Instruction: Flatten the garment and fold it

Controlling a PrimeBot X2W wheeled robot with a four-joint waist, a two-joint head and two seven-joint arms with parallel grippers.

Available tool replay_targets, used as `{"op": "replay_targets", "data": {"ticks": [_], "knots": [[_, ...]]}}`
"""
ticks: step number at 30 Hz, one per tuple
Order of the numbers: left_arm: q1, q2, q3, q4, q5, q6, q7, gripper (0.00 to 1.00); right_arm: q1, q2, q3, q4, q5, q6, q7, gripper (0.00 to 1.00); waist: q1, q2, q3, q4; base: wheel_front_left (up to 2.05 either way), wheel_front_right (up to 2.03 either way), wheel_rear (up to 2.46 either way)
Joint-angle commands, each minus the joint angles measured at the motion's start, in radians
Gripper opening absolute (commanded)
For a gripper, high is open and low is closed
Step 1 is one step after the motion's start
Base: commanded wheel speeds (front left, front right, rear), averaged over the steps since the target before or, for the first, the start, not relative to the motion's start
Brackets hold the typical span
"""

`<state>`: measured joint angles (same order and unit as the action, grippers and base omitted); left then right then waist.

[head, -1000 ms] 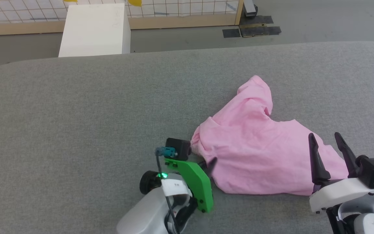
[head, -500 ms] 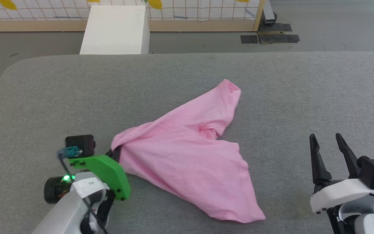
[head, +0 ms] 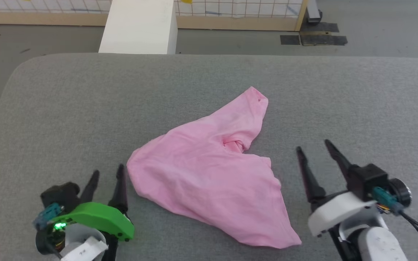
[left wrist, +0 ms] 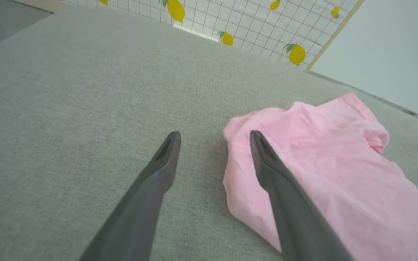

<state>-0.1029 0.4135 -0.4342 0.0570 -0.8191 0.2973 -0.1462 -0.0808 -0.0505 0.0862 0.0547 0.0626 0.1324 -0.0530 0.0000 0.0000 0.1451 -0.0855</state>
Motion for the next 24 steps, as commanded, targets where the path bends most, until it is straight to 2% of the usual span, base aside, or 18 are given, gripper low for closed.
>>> {"op": "replay_targets", "data": {"ticks": [1,3,7,12,19,20,21,22,24], "knots": [[0.007,-0.01,0.016,0.001,0.027,-0.007,-0.054,1.0,-0.027,0.0,0.021,0.007,-0.021,-0.002,0.008,1.0,0.0,0.0,0.011,0.02,0.0,0.0,0.0],[0.002,-0.029,0.042,0.001,0.063,-0.012,-0.098,1.0,-0.051,0.0,0.058,0.034,-0.048,-0.002,0.037,1.0,0.0,0.0,0.019,0.036,0.0,0.0,0.0],[-0.019,-0.089,0.126,-0.025,0.172,-0.036,-0.115,1.0,-0.117,-0.007,0.113,0.123,-0.09,-0.002,0.135,1.0,0.0,0.0,0.042,0.068,0.0,0.0,0.0],[-0.015,-0.2,0.232,-0.057,0.306,-0.102,-0.115,1.0,-0.196,-0.011,0.11,0.234,-0.136,-0.002,0.308,1.0,0.0,0.0,0.073,0.104,0.0,0.0,0.0],[-0.01,-0.295,0.305,-0.035,0.398,-0.194,-0.115,1.0,-0.244,-0.034,0.143,0.315,-0.147,-0.002,0.504,1.0,0.0,0.0,0.097,0.136,0.0,0.0,0.0],[-0.01,-0.305,0.314,-0.028,0.405,-0.208,-0.115,1.0,-0.248,-0.043,0.155,0.322,-0.137,-0.002,0.524,0.51,0.0,0.0,0.099,0.138,0.0,0.0,0.0],[-0.01,-0.312,0.319,-0.022,0.41,-0.218,-0.115,1.0,-0.251,-0.051,0.167,0.326,-0.129,-0.002,0.536,0.3,0.0,0.0,0.1,0.14,0.0,0.0,0.0],[-0.011,-0.319,0.326,-0.016,0.418,-0.228,-0.115,1.0,-0.254,-0.06,0.18,0.327,-0.115,-0.002,0.548,0.0,0.0,0.0,0.1,0.14,0.0,0.0,0.0],[-0.011,-0.331,0.338,-0.004,0.428,-0.244,-0.115,1.0,-0.259,-0.076,0.185,0.319,-0.093,-0.002,0.554,0.0,0.0,0.0,0.099,0.139,0.0,0.0,0.0]]}}
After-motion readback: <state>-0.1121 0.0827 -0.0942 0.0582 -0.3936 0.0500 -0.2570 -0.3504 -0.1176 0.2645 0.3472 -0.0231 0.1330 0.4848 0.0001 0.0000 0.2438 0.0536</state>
